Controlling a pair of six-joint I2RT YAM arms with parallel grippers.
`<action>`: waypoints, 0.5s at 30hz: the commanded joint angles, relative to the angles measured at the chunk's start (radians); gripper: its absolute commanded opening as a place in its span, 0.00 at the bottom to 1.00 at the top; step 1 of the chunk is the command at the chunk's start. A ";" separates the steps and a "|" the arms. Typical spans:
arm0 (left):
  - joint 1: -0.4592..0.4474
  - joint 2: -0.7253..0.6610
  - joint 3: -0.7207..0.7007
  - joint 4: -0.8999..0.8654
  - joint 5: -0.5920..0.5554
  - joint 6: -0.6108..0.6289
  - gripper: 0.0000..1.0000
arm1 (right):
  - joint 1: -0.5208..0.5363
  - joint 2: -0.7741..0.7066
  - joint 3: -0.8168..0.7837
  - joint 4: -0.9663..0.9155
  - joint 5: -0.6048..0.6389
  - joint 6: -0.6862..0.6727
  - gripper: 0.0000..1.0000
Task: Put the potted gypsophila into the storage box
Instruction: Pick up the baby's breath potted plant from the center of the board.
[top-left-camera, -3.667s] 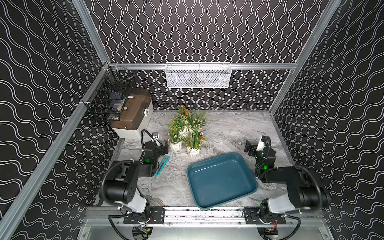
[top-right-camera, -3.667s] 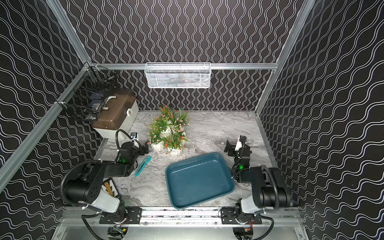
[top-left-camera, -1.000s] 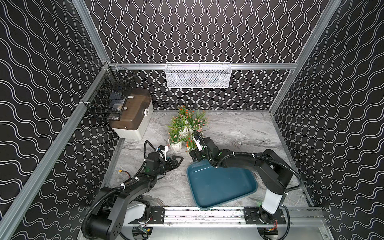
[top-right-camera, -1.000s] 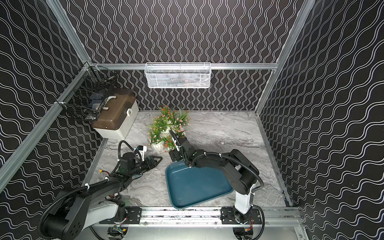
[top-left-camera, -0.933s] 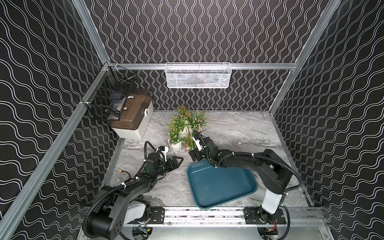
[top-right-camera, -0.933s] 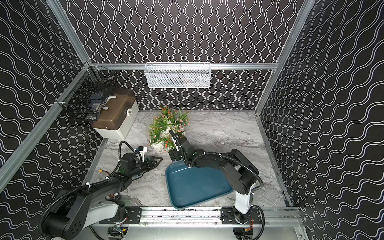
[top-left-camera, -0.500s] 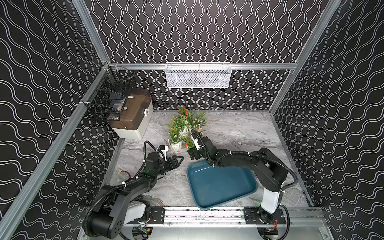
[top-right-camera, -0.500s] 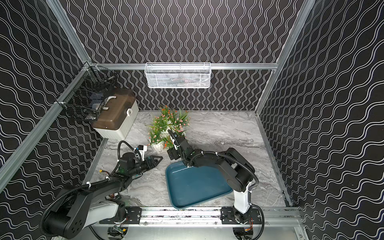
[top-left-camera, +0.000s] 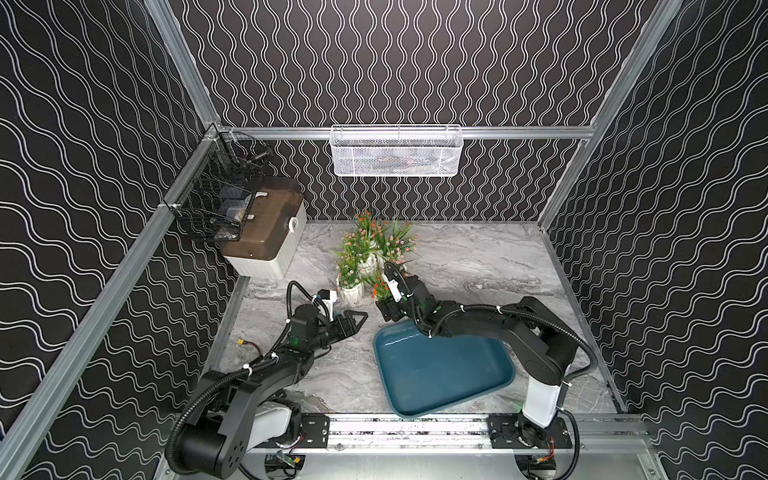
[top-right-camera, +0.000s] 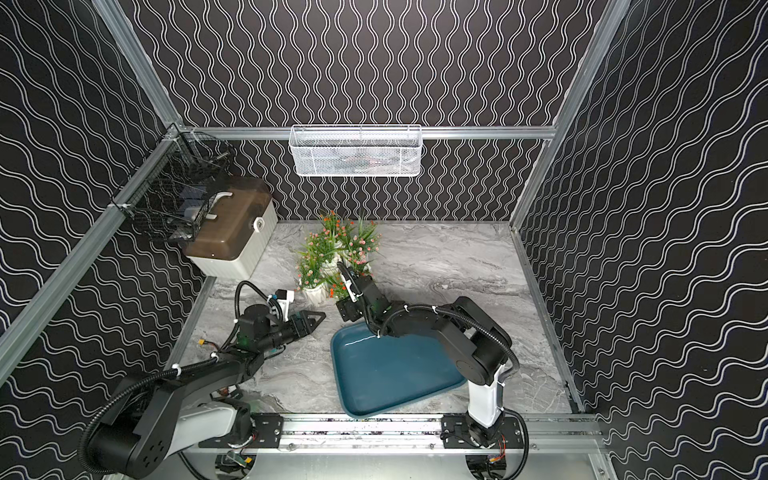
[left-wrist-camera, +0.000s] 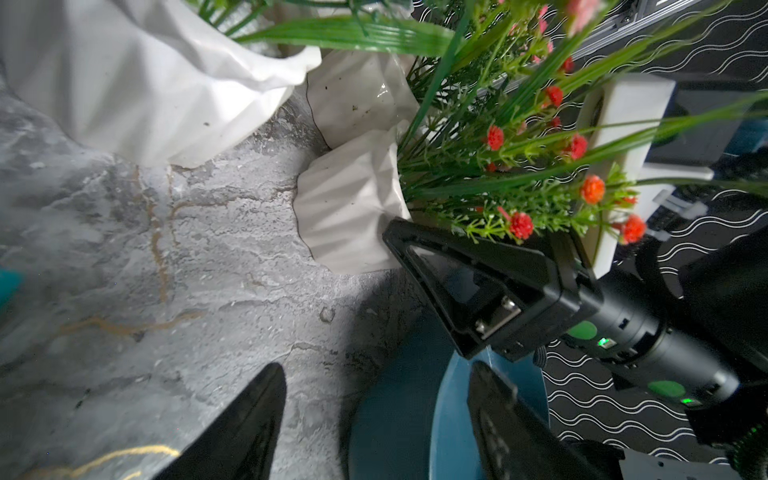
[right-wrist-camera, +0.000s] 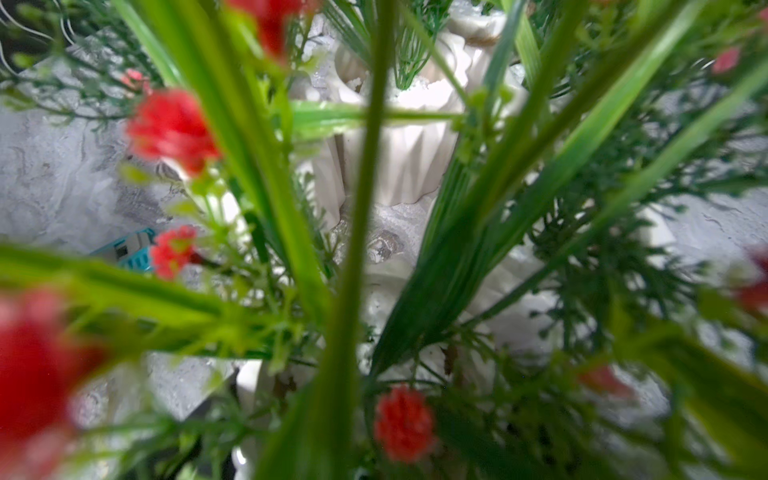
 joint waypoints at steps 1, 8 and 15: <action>0.004 -0.003 0.008 0.015 0.010 0.011 0.73 | 0.001 -0.031 -0.010 0.106 0.000 -0.034 0.70; 0.003 0.007 0.007 0.021 0.011 0.010 0.72 | 0.001 -0.093 -0.037 0.177 -0.012 -0.055 0.69; 0.004 0.007 0.008 0.022 0.011 0.010 0.72 | 0.004 -0.215 -0.071 0.167 -0.020 -0.048 0.68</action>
